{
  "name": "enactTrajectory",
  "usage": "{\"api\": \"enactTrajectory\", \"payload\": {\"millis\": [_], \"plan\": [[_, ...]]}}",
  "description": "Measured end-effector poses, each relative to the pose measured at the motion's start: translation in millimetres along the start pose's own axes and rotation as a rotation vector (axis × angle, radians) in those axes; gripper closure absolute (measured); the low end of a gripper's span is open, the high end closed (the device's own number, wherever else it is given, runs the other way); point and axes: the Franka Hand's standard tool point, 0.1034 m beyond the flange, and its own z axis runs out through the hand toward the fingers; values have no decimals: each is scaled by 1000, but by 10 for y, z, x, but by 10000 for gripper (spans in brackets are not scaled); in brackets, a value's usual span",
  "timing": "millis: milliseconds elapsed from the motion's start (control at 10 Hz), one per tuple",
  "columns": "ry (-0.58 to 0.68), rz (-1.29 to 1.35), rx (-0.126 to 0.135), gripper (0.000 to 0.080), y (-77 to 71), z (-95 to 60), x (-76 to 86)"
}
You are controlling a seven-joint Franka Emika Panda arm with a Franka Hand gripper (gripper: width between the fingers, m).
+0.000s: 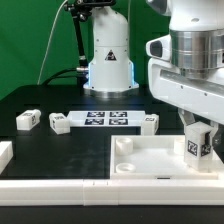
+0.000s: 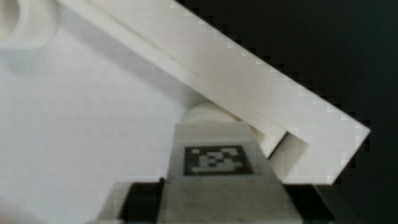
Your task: Assemble one leg
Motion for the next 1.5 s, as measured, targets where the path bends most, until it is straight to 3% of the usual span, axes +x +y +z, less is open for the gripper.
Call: {"api": "enactTrajectory", "payload": {"millis": [300, 500, 600, 700, 1500], "plan": [[0, -61, -1, 507, 0, 4, -3], [-2, -118, 2, 220, -11, -1, -12], [-1, -229, 1, 220, -14, 2, -19], [-1, -374, 1, 164, -15, 7, -26], [3, -1208, 0, 151, -8, 30, 26]]}}
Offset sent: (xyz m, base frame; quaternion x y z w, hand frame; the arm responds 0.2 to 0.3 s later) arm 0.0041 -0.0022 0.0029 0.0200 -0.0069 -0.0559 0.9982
